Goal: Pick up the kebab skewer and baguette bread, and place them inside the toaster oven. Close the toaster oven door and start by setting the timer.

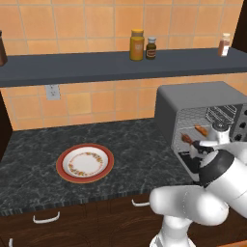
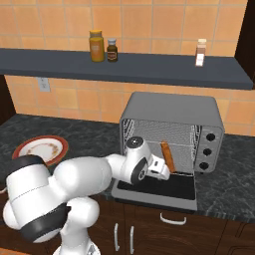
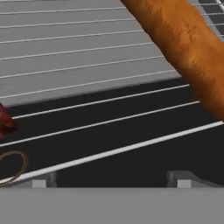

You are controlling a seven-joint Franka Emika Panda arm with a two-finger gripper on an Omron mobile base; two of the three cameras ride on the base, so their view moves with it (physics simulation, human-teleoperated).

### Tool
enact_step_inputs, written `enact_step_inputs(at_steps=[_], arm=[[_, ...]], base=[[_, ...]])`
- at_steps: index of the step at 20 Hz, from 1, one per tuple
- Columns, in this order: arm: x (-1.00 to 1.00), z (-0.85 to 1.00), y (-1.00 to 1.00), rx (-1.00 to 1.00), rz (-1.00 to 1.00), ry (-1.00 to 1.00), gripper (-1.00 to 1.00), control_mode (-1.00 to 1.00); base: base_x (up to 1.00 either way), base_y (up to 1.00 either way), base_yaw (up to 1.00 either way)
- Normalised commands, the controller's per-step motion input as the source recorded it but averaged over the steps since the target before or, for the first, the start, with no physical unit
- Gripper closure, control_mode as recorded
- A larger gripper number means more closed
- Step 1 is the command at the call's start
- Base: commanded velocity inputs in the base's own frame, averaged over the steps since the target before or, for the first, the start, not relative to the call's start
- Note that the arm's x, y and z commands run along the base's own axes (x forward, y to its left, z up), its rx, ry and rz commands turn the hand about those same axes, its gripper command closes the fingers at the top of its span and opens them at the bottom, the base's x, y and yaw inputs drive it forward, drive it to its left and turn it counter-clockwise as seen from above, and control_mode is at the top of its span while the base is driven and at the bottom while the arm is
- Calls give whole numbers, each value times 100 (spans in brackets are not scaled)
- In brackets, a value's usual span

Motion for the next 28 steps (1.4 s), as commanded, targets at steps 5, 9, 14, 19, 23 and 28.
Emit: enact_step_inputs(at_steps=[5,9,14,19,23,28], arm=[[28,-19,-4,0,0,-1,-100,-100],[36,-1,0,0,-8,-3,-100,-100],[24,-1,0,0,-23,-1,-100,-100],[12,-3,0,3,-24,-1,-100,-100],[22,0,0,3,-16,-4,-100,-100],[19,0,-2,1,-5,-5,-100,-100]], base=[[0,0,0],[0,0,0],[0,0,0],[0,0,0],[0,0,0],[0,0,0]])
